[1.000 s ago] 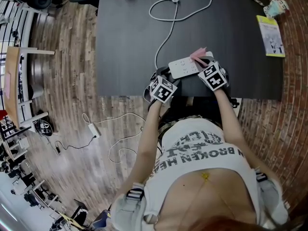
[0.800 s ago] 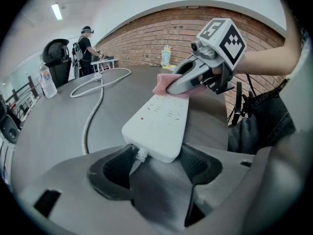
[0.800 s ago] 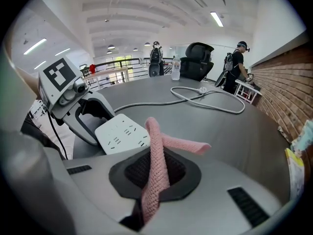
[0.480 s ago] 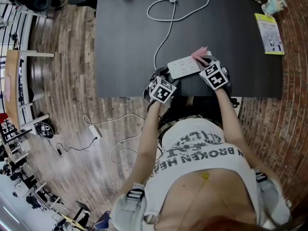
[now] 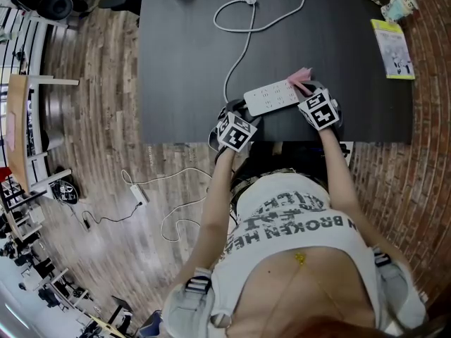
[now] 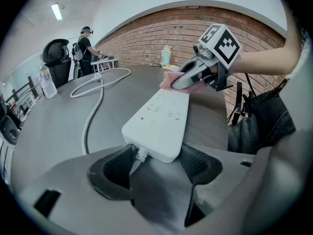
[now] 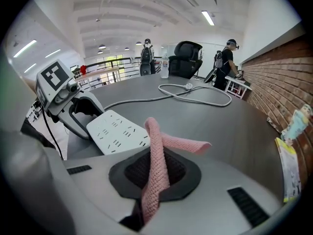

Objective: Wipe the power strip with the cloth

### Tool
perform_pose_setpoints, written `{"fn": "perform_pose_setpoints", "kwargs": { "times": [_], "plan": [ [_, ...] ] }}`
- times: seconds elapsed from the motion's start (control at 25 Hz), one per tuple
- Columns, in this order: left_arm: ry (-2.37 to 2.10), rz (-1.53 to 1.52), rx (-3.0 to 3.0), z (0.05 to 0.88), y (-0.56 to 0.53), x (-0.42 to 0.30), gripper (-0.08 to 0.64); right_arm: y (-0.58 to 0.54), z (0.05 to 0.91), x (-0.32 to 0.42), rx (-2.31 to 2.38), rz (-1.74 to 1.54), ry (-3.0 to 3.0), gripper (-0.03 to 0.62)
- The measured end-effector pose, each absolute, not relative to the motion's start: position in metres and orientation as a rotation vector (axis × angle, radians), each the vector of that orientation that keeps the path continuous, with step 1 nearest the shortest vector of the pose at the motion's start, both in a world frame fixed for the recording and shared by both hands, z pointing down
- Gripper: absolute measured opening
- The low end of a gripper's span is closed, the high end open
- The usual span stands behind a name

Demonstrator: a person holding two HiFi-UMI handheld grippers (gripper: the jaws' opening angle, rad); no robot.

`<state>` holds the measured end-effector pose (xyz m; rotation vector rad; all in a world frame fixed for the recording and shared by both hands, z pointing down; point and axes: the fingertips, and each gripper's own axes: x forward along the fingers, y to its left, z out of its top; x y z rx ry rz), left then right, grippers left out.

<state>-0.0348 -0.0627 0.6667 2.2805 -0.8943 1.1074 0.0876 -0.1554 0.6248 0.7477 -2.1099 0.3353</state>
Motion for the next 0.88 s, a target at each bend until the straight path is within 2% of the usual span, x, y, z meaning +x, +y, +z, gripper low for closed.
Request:
{"fn": "perform_pose_setpoints", "kwargs": {
  "times": [0.88],
  "plan": [
    [-0.892, 1.107, 2.283, 0.667, -0.063, -0.034, 0.288, -0.165, 0.626, 0.128, 0.844, 0.379, -2.078, 0.017]
  ]
}}
